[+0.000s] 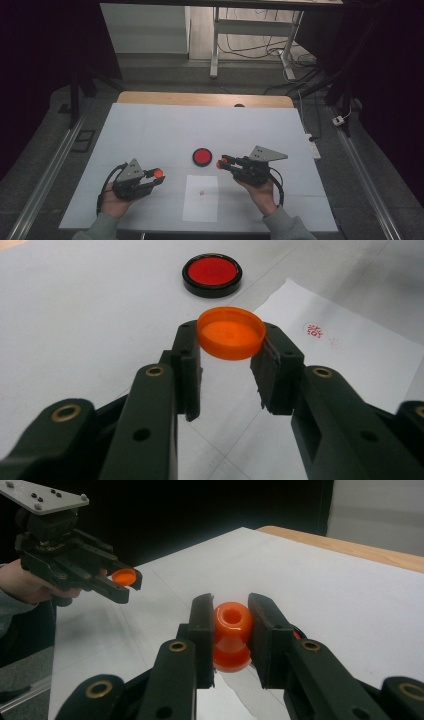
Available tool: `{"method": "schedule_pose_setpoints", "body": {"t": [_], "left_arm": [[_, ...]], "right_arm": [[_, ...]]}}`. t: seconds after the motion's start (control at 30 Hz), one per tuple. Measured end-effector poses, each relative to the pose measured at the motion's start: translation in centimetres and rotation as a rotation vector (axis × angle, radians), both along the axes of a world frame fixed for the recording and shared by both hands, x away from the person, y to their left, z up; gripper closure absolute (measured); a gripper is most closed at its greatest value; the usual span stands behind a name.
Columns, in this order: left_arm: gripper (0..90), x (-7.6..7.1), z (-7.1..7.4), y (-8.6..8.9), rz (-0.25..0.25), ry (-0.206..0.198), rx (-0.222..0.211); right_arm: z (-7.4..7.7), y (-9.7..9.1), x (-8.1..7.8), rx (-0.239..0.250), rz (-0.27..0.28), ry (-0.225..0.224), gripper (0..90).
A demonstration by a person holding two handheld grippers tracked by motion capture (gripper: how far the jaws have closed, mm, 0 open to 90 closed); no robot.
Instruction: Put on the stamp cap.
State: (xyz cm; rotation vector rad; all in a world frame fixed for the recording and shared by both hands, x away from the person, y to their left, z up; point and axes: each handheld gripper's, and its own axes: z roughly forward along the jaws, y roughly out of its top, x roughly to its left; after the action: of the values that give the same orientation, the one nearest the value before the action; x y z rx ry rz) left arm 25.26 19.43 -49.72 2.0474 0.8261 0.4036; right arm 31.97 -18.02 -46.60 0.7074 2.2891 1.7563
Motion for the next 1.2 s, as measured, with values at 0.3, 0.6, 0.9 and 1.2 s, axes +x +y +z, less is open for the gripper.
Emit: {"method": "schedule_pose_setpoints", "body": {"t": [0.3, 0.6, 0.9, 1.2], "left_arm": [[65.2, 0.7, 0.2, -1.4, -0.025, -0.004, 0.012], [65.2, 1.2, 0.5, -2.1, -0.035, -0.009, 0.020], [65.2, 2.2, 0.8, -4.2, -0.075, -0.015, 0.024], [65.2, 3.1, 0.7, -6.5, -0.115, -0.012, 0.038]], "right_arm": [[-0.1, 0.1, 0.0, 0.001, 0.004, 0.001, 73.2], [0.0, 0.1, 0.0, 0.003, 0.006, -0.001, 73.2], [0.1, 0.1, 0.0, 0.007, 0.006, -0.003, 73.2], [0.1, 0.0, -0.1, 0.010, 0.007, -0.006, 73.2]]}}
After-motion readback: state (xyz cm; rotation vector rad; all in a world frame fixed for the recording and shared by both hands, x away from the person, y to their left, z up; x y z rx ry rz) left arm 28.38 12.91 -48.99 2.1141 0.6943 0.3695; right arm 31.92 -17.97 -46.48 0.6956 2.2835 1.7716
